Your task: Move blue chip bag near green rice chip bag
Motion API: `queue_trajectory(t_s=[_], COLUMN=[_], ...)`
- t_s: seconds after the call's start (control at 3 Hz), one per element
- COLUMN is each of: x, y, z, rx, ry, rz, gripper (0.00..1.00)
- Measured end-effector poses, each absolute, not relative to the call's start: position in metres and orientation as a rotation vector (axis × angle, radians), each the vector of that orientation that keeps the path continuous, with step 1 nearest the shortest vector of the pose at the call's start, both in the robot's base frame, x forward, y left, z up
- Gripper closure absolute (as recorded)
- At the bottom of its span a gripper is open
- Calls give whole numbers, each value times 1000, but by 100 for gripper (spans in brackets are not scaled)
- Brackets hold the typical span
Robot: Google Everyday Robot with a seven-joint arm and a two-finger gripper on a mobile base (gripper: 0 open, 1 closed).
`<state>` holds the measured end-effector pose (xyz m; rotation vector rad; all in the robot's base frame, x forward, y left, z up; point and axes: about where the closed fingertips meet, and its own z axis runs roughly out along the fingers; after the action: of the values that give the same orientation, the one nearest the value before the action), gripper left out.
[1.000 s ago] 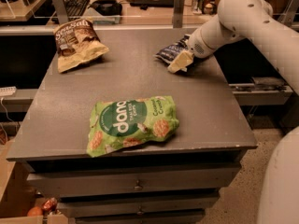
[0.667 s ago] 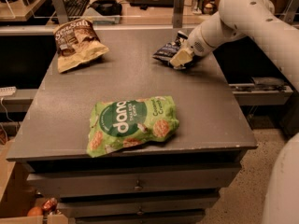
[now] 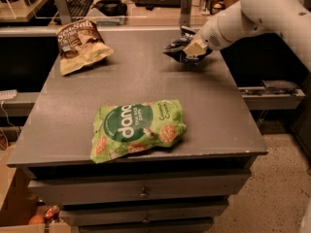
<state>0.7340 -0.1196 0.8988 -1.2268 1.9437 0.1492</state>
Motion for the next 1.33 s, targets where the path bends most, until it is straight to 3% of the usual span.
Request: queue_trajectory(t_s=[0.33,0.67,1.0,1.33], x=[712,712,710,684], y=[-133,-133,-118,-65], z=[964,964,968,960], rx=[-1262,-1263,-1335,-1487], ry=[1825,1825,1754,1628], rz=[76,76,74,171], gripper=[100,100,100,100])
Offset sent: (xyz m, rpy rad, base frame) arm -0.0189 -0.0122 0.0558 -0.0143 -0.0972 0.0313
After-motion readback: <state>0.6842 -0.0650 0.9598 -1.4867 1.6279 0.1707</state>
